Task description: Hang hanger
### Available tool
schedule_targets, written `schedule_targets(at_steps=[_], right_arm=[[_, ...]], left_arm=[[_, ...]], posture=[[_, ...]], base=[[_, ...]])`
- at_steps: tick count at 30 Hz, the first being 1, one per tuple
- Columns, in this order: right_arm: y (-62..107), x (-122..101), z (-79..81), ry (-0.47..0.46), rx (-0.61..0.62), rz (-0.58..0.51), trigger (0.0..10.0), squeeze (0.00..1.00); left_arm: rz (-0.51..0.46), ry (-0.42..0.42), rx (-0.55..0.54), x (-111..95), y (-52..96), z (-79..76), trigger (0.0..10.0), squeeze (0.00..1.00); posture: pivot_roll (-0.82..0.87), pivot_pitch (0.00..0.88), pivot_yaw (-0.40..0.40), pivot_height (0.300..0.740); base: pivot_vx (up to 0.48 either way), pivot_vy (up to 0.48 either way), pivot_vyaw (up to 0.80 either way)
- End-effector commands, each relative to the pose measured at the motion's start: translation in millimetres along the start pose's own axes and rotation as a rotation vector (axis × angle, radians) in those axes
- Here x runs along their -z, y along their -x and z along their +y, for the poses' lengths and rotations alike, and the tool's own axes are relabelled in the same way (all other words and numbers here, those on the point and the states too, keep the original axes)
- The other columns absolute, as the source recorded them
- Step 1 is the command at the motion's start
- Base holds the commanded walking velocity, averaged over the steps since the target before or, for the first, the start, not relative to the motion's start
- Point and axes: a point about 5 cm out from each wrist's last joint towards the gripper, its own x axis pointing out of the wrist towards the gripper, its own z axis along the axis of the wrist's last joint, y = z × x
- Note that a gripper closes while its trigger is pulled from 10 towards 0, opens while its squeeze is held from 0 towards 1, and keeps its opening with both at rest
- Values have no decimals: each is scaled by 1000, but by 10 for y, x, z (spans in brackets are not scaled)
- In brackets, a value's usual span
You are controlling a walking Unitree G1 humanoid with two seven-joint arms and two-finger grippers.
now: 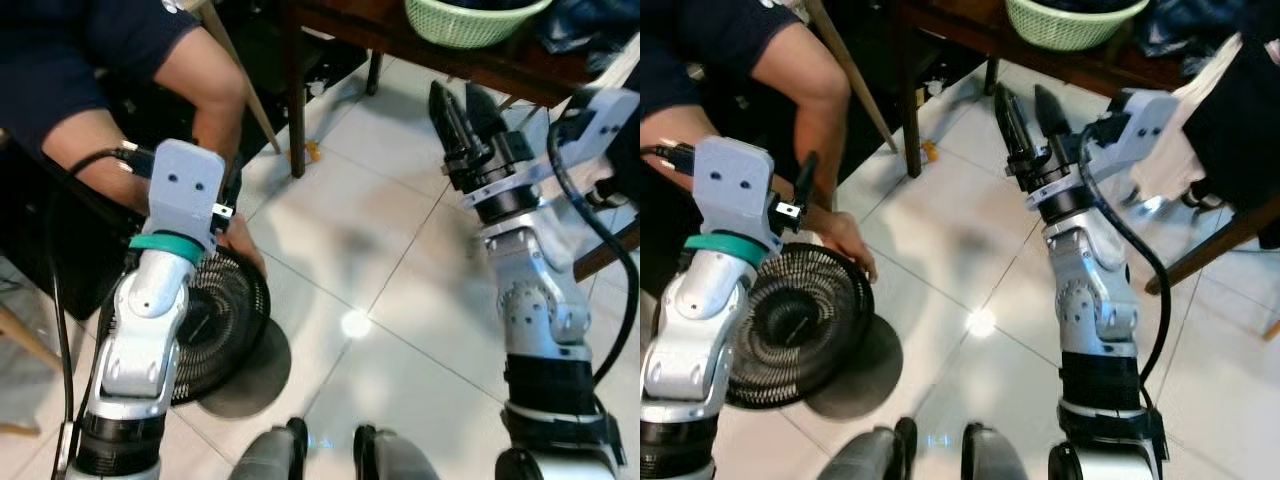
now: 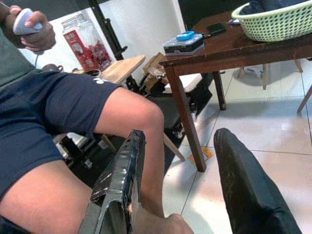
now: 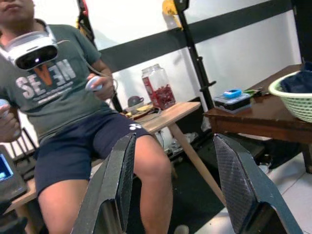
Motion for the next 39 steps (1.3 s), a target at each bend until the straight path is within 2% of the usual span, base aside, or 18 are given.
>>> schedule_targets(at_steps=[1,25,39], right_arm=[[25,-12,-6,9,6,-6,10000,0],[24,-16,-11,14,11,-8,10000,0],[21,-17,-20,12,15,-11,10000,0]], left_arm=[[19,-4,-2,32,19,1,10000,0],[15,-3,-1,24,8,-3,10000,0],[8,-2,1,12,3,-7,10000,0]], posture=[[54,114,72,740],[51,116,74,740],[52,117,73,740]], base=[[0,0,0],[0,0,0],[0,-316,0]])
